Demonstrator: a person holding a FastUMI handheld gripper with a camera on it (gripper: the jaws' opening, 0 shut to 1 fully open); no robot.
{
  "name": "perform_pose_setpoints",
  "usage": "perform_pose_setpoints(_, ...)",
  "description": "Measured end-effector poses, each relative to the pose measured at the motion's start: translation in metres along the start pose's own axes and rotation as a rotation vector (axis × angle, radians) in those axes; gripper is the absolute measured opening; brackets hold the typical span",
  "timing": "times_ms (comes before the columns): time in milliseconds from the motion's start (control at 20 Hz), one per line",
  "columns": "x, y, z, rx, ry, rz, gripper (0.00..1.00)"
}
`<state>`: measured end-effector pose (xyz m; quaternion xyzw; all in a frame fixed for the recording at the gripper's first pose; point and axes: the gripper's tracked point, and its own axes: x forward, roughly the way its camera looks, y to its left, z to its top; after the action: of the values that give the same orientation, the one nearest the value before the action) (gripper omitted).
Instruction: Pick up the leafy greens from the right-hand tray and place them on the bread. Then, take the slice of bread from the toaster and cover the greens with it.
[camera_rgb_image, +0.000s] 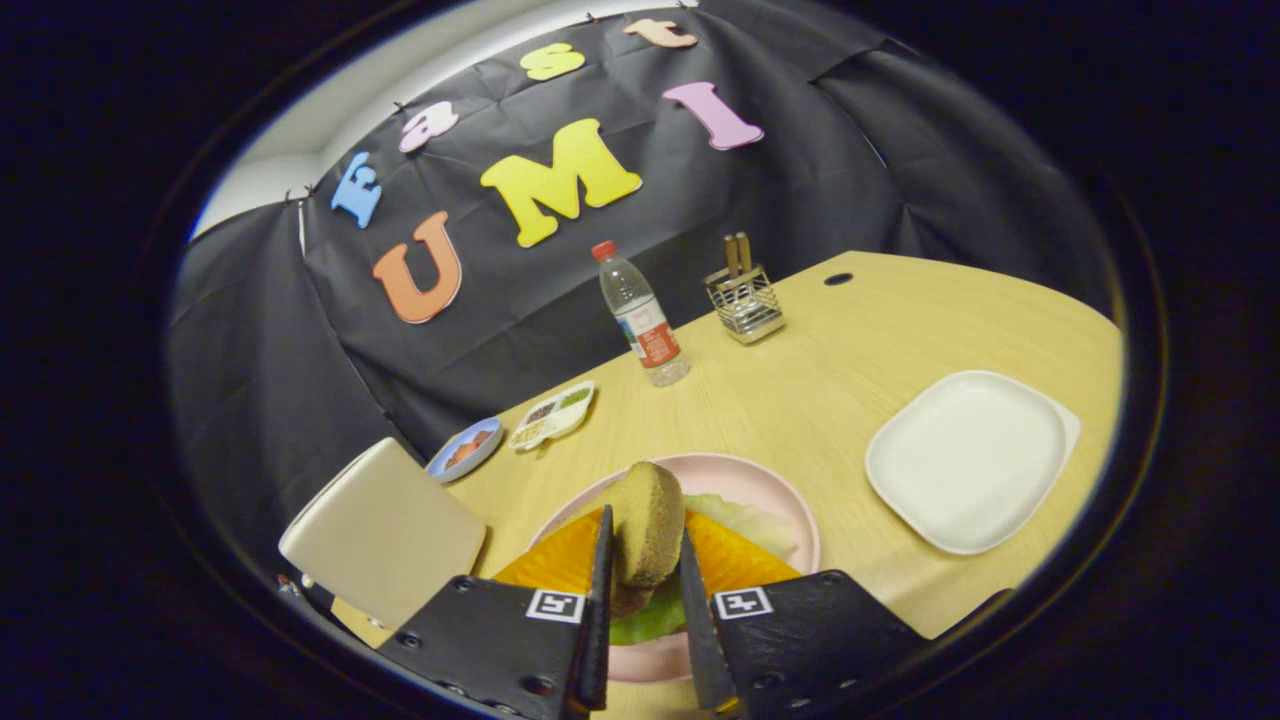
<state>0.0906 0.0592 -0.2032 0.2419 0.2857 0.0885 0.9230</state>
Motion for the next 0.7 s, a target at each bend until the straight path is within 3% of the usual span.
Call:
perform_pose_setpoints(100,0.001,-0.007,0.001,-0.008,-0.003,-0.026,0.36)
perform_pose_setpoints(200,0.000,-0.020,0.003,-0.031,-0.015,-0.080,0.52)
perform_pose_setpoints(350,-0.007,-0.025,0.014,-0.051,-0.054,-0.118,0.64)
perform_pose_setpoints(400,-0.014,-0.025,0.020,-0.075,-0.078,-0.135,0.78)
perform_pose_setpoints(550,-0.042,-0.014,0.055,-0.201,-0.208,-0.195,0.95)
perform_pose_setpoints(700,-0.077,0.013,0.097,-0.358,-0.372,-0.235,0.95)
